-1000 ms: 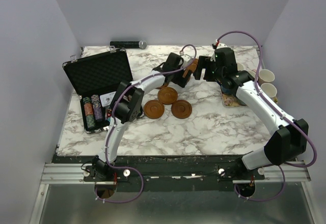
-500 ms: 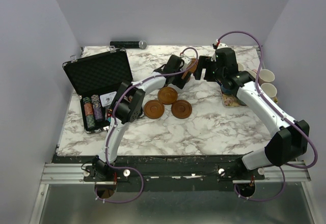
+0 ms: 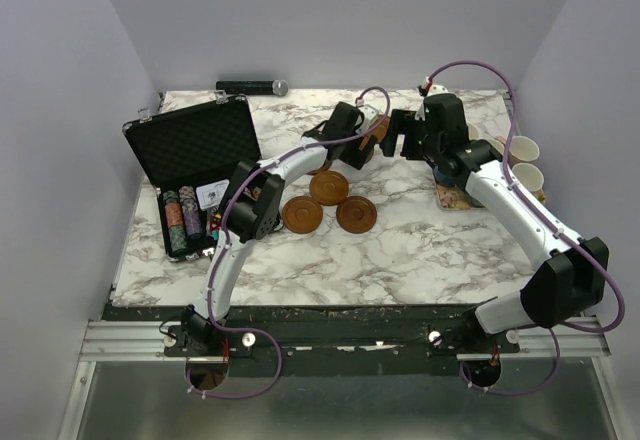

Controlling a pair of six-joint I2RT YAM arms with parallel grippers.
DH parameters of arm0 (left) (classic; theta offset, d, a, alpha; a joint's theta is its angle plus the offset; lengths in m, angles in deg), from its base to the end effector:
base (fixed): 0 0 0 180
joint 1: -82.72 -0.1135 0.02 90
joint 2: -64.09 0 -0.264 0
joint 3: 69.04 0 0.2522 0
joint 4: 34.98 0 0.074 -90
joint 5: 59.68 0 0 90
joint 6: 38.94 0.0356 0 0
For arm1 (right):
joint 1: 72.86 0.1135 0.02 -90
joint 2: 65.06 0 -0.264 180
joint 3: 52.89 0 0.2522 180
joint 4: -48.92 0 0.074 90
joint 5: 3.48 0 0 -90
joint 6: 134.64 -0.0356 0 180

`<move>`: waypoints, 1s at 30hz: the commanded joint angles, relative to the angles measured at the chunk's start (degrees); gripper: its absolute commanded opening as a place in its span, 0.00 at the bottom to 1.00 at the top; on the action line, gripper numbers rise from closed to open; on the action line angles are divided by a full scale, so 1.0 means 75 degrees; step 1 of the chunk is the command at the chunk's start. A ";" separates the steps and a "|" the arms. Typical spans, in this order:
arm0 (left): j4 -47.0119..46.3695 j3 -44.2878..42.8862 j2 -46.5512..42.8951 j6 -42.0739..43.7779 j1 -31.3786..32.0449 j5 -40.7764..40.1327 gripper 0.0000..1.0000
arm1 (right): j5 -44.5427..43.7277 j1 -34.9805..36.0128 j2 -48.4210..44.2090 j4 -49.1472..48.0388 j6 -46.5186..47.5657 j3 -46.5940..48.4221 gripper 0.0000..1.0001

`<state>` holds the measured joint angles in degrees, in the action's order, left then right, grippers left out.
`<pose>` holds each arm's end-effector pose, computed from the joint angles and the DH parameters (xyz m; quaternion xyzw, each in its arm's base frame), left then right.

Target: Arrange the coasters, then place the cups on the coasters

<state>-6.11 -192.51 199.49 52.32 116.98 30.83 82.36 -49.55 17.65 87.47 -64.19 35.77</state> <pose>0.4442 -0.3030 0.1751 0.2791 0.8653 -0.1221 0.3980 0.3037 0.1281 0.3425 -0.0113 0.8767 0.1457 0.4584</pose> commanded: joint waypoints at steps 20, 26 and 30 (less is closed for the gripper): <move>0.0890 -0.0336 0.0299 -0.0601 0.0108 -0.0419 0.99 | 0.0215 0.0009 -0.0295 -0.0177 -0.0112 -0.0236 0.91; 0.0879 -0.0173 0.0112 -0.0742 0.0108 -0.0690 0.99 | 0.0239 0.0009 -0.0271 -0.0154 -0.0124 -0.0224 0.91; 0.0856 -0.0149 0.0123 -0.0847 0.0108 -0.0619 0.99 | 0.0262 -0.0002 -0.0236 -0.0154 -0.0135 -0.0189 0.91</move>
<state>-3.90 -195.42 201.87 48.17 117.39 27.31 83.15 -49.55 16.67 87.12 -64.58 34.56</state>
